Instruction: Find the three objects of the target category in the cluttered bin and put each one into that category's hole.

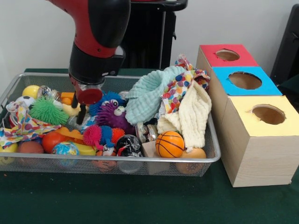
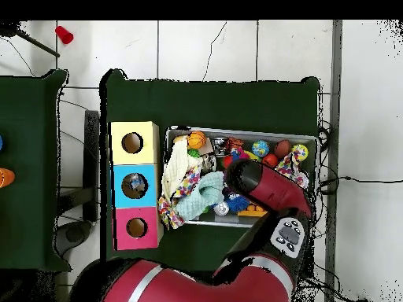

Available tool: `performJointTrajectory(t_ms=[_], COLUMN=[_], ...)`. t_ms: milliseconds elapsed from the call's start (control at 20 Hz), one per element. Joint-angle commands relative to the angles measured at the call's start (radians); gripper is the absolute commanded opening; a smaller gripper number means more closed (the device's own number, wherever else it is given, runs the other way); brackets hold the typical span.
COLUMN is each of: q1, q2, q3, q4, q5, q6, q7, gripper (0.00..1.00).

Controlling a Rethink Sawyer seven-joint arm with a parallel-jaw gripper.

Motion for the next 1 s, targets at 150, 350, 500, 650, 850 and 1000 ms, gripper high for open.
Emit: performJointTrajectory(t_ms=[150,350,500,650,850,1000], q1=[0.006,0.02,0.026,0.016,-0.011,-0.021], q2=[0.015,0.05,0.086,0.124,0.164,0.178], q3=[0.167,0.155,0.138,0.14,0.165,0.183], q4=[0.07,0.054,0.037,0.019,0.007,0.005], q5=[0.054,0.059,0.048,0.04,0.037,0.043], q6=[0.067,0.079,0.086,0.063,-0.01,-0.047], q7=[0.154,0.172,0.166,0.15,0.129,0.128], gripper=[1.0,1.0,1.0,1.0,1.0,1.0])
